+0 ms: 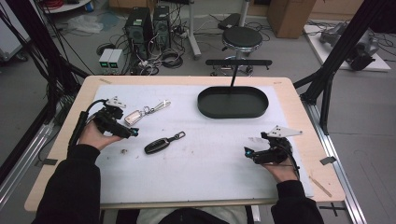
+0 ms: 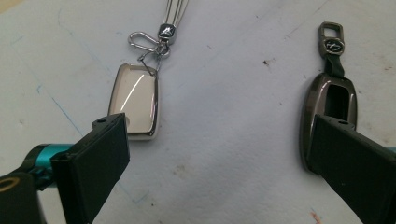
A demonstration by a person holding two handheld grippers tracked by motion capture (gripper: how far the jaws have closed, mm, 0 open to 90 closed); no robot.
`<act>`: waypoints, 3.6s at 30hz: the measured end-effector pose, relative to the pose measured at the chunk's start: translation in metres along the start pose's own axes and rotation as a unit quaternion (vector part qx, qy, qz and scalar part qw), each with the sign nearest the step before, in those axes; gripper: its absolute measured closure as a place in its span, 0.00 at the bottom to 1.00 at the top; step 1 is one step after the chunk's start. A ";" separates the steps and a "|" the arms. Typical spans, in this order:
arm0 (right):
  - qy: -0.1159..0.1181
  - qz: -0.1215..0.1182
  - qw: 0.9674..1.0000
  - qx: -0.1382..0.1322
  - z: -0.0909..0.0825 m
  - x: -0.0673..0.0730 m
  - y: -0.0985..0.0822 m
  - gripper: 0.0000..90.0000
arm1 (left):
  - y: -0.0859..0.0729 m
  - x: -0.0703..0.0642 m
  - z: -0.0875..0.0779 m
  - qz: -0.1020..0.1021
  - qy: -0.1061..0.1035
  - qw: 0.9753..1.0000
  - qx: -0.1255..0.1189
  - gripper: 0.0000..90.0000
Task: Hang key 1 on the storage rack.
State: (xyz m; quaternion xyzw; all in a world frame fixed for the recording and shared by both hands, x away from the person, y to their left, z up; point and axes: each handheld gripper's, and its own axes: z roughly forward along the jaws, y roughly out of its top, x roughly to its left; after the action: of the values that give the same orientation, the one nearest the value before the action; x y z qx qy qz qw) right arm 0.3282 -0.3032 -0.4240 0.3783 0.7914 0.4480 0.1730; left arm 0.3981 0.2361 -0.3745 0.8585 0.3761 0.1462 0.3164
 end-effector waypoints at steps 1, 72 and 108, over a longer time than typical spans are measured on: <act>0.002 0.000 1.000 -0.001 0.000 0.000 0.000 0.01 | 0.002 0.001 0.002 0.002 0.000 1.000 0.003 0.07; -0.014 -0.008 1.000 0.014 -0.003 -0.003 -0.007 0.01 | 0.089 0.033 0.119 0.011 -0.011 0.999 0.038 0.23; -0.013 -0.011 1.000 0.026 -0.001 -0.005 -0.009 0.01 | 0.084 0.028 0.141 0.012 0.025 0.999 0.044 0.83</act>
State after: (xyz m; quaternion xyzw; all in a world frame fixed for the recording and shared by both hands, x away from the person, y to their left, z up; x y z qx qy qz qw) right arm 0.3269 -0.3097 -0.4314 0.3795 0.8047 0.4202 0.1783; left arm 0.5324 0.1523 -0.4255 0.8722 0.3793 0.1545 0.2675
